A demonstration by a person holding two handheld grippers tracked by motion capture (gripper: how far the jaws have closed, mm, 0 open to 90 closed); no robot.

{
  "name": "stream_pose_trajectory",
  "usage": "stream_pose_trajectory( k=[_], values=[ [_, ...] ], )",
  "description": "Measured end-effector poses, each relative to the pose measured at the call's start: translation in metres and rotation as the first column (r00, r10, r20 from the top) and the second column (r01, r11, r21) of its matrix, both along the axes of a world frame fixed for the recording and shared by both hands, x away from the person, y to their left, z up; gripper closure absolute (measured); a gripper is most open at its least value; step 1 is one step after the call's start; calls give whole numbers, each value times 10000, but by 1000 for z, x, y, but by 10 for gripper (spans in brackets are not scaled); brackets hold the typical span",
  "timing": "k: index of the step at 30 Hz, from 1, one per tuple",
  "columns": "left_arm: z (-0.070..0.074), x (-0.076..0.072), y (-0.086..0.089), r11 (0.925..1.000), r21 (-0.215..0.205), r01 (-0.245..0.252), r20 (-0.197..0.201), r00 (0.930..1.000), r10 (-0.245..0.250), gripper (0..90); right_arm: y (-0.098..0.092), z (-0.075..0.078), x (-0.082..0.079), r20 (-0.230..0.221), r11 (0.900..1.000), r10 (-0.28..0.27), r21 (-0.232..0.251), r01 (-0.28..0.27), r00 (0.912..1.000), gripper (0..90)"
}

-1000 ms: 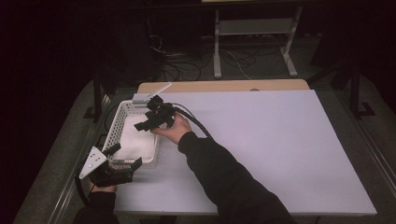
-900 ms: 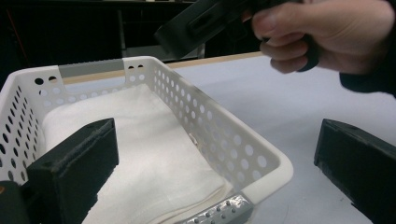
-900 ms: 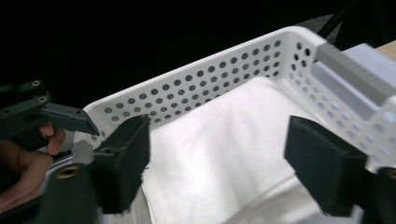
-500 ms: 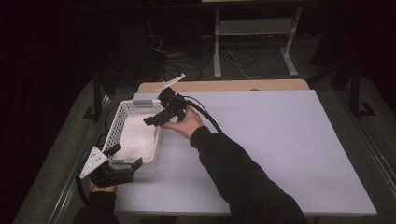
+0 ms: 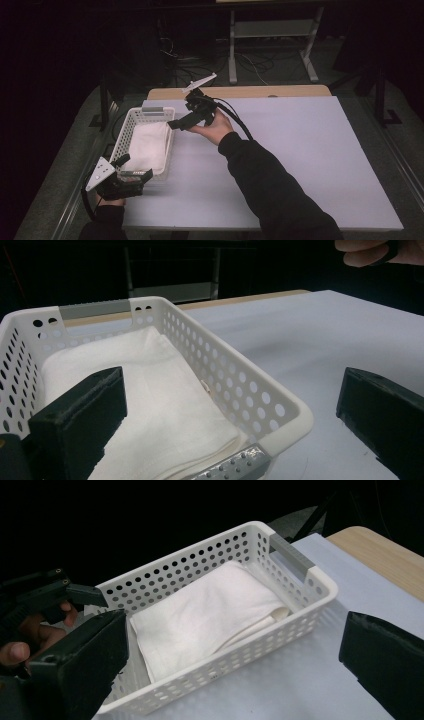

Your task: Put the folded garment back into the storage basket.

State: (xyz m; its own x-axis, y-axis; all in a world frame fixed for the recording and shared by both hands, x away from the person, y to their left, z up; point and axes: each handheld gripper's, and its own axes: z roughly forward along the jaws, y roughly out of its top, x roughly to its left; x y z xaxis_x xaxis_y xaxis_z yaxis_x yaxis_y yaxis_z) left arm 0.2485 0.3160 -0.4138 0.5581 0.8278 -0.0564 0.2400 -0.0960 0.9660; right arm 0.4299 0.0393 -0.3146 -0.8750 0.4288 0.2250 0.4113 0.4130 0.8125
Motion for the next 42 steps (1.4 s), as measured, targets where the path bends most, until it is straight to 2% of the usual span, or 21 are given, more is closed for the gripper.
stream_pose_trajectory(
  k=[10, 18, 28, 31, 42],
  values=[
    [0, 0, 1, 10000, 40, 8, -39, 10000, -8, 0, -24, 4, -2, 113, 9996, -248, 101, 247, 9996, 0],
    [0, 0, 1, 10000, 35, 4, -32, 10000, -4, 0, -43, 2, -3, -89, 9988, -386, 297, 389, 9992, 0],
    [0, 0, 1, 10000, 30, -16, -33, 10000, 17, 0, -66, -2, -4, -58, 9976, -664, 183, 665, 9978, 0],
    [0, 0, 1, 10000, 50, -15, -51, 10000, 16, 0, -76, -4, -5, 81, 9971, -755, 76, 754, 9971, 0],
    [0, 0, 0, 10000, 53, -21, -37, 10000, 22, 0, -102, -9, -10, 27, 9948, -1019, 11, 1019, 9948, 0]
  ],
)
